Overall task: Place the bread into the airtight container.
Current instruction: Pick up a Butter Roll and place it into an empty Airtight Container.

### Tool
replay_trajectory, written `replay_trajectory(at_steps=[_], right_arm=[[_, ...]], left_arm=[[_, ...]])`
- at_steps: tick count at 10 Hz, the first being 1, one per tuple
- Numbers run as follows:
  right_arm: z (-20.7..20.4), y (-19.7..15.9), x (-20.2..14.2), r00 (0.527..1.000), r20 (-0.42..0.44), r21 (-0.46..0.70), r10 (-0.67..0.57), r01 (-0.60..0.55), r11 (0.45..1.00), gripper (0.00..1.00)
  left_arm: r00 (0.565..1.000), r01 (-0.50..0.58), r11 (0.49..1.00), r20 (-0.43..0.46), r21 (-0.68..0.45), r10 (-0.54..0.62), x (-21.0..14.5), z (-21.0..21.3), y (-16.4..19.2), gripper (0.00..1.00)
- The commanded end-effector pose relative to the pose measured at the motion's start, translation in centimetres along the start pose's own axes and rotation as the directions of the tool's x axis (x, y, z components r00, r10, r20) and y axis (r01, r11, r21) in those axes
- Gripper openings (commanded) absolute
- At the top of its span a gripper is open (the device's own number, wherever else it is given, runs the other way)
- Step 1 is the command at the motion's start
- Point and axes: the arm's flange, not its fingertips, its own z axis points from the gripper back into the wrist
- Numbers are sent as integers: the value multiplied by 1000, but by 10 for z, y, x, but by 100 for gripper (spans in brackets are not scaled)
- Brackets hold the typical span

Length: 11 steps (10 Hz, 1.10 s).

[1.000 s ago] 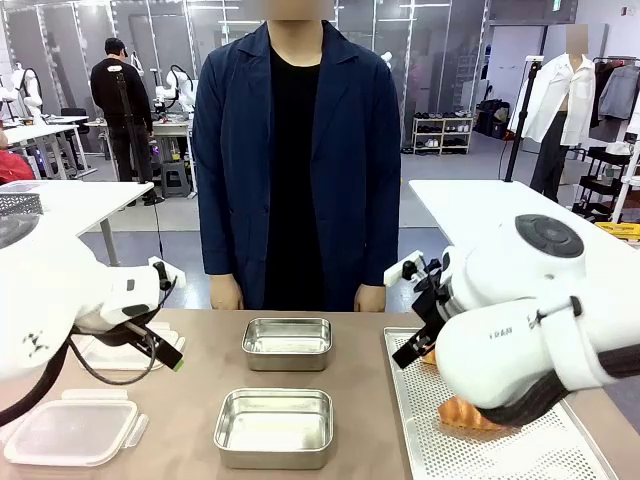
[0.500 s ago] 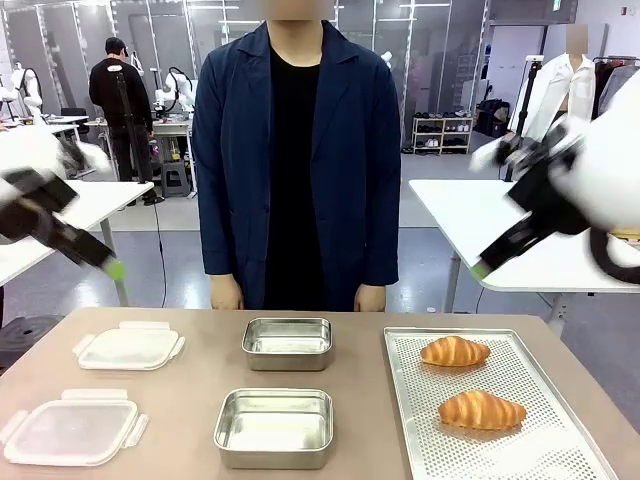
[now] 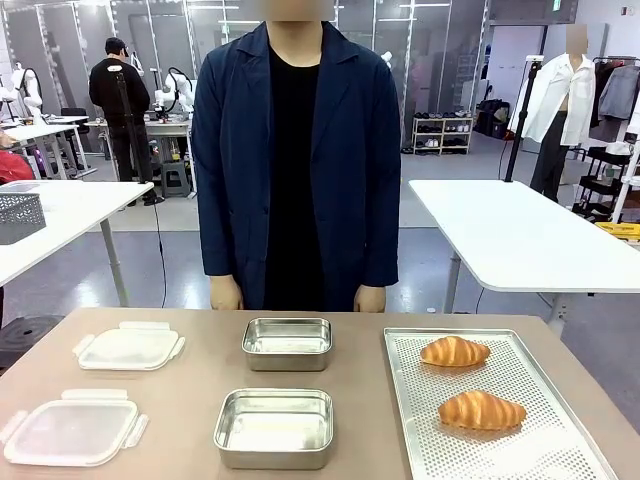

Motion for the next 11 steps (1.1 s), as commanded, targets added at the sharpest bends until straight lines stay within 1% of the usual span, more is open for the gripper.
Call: replay_trajectory(at_steps=[1, 2, 4, 5, 6, 11], right_arm=[[27, 2, -31, 1000, 23, -31, 12, -11, 999, 100], [41, 4, -43, 999, 36, -47, 3, -1, 999, 100], [53, 3, -55, 999, 45, -69, -20, 23, 997, 100], [52, 2, -55, 998, 53, -62, -30, 33, 998, 100], [56, 7, -53, 998, 58, -63, -22, 25, 998, 100], [56, 7, -53, 998, 58, -63, -22, 25, 998, 100]], left_arm=[[999, 0, 999, 37, 35, -1, -18, 31, 10, 100], [998, -15, 998, 54, 55, 12, -26, 46, 11, 100], [998, -29, 998, 58, 59, 26, -28, 47, 14, 100], [996, -44, 998, 75, 39, 41, -28, 43, 15, 100], [995, -47, 997, 89, 58, 41, -30, 57, 13, 100], [995, -47, 997, 89, 58, 41, -30, 57, 13, 100]])
